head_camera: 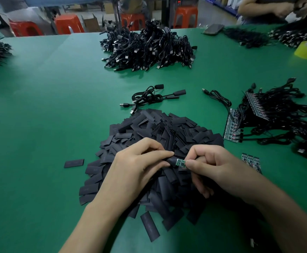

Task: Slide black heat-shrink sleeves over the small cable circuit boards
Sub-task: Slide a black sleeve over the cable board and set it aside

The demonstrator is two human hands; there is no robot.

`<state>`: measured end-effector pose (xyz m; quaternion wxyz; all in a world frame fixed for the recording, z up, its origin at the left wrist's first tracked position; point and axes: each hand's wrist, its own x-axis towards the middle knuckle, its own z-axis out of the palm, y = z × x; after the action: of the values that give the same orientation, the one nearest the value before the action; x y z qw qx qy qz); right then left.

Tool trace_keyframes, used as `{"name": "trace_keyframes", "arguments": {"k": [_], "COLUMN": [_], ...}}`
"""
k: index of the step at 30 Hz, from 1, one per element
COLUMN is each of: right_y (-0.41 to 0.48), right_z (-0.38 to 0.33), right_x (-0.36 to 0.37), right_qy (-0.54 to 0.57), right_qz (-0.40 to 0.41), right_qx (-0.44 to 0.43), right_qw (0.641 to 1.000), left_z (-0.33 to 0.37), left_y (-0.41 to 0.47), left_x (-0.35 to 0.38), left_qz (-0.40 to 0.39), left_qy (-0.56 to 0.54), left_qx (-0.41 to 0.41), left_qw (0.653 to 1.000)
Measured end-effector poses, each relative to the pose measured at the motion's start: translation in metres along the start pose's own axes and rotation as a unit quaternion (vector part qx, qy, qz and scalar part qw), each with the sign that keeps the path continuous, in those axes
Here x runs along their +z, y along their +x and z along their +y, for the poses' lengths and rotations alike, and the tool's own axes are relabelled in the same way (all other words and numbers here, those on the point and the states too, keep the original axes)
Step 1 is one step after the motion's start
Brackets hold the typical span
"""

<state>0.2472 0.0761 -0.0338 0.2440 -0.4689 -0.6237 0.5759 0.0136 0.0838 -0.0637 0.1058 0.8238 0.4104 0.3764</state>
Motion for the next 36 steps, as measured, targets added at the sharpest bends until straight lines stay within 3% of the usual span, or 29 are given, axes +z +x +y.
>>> {"name": "trace_keyframes", "arguments": {"k": [12, 20, 36], "right_y": [-0.0017, -0.0009, -0.0009], "right_z": [0.0001, 0.0016, -0.0019], "right_x": [-0.0056, -0.0065, -0.0065], "right_qy": [0.088, 0.048, 0.024], "right_qz": [-0.024, -0.008, 0.014], "right_qx": [0.034, 0.044, 0.016], "right_qw": [0.995, 0.998, 0.999], "left_z": [0.0047, 0.0022, 0.0028], "left_y": [0.0014, 0.0017, 0.0022], "left_x": [0.0058, 0.0047, 0.0049], "left_qz": [0.014, -0.033, -0.032], "left_qy": [-0.057, -0.067, -0.077], "left_qx": [-0.048, -0.049, -0.068], "left_qw": [0.997, 0.996, 0.994]}}
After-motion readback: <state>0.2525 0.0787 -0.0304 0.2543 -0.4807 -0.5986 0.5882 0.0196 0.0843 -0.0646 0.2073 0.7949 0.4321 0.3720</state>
